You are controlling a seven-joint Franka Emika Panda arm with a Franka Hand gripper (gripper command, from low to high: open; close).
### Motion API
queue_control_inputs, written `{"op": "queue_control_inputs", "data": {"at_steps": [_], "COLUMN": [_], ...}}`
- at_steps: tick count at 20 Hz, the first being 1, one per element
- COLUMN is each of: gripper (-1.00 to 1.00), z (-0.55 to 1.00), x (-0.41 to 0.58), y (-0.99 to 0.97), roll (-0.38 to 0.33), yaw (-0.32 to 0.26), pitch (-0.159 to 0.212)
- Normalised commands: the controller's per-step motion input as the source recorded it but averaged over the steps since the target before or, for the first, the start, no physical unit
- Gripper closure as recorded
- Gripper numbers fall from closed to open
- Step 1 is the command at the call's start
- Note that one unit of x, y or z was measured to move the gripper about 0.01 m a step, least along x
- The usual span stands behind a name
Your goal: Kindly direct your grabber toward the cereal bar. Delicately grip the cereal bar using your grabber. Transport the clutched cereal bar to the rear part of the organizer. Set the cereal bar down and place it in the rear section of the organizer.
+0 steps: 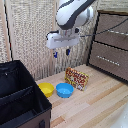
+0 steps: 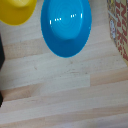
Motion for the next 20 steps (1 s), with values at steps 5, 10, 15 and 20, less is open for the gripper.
{"op": "queue_control_inputs", "data": {"at_steps": [5, 10, 15, 20], "gripper": [-1.00, -1.00, -1.00, -1.00], "z": [-0.14, -0.16, -0.12, -0.20], "x": [0.000, -0.004, -0.038, -0.141], "y": [-0.48, -0.75, -0.66, -0.36], "roll": [0.009, 0.033, 0.036, 0.001], "yaw": [-0.014, -0.027, -0.011, 0.072], "pitch": [-0.069, -0.091, -0.070, 0.015]}}
